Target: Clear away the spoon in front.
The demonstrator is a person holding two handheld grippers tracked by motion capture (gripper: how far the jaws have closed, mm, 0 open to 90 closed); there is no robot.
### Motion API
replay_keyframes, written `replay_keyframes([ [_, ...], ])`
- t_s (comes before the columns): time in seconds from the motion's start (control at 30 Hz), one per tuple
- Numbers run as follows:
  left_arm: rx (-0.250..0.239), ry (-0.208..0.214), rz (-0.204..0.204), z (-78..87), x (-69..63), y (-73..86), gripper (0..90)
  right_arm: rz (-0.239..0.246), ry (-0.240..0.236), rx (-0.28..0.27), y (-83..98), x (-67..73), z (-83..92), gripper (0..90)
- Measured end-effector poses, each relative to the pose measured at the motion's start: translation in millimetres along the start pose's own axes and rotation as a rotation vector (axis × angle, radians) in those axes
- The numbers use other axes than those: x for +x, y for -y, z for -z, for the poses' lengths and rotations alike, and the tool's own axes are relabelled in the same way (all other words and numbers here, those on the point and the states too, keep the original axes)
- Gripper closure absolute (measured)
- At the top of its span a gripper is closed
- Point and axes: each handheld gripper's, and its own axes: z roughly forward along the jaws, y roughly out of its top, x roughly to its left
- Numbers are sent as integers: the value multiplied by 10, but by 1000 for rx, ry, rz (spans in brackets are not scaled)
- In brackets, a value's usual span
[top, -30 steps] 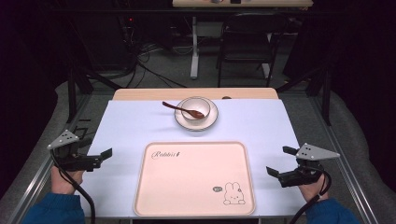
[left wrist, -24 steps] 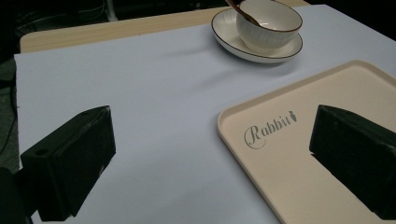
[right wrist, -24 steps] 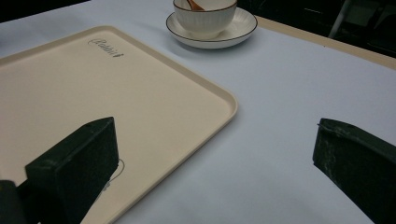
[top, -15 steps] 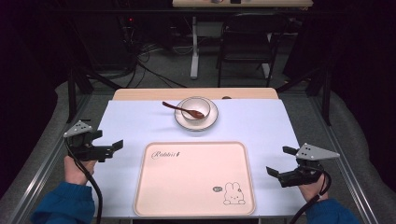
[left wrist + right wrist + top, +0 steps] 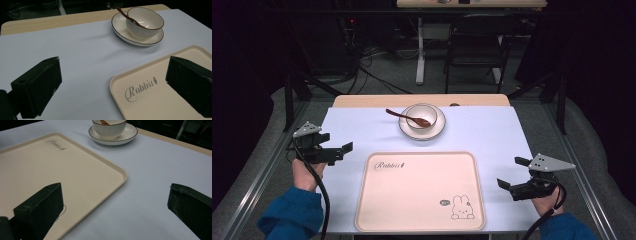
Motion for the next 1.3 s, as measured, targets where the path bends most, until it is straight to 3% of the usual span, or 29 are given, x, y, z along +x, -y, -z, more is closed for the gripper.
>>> replay_keyframes([
  [1.3,-32,-32,38,-790,-354,-369,17,-2,-2,9,3,-1,-9,0],
])
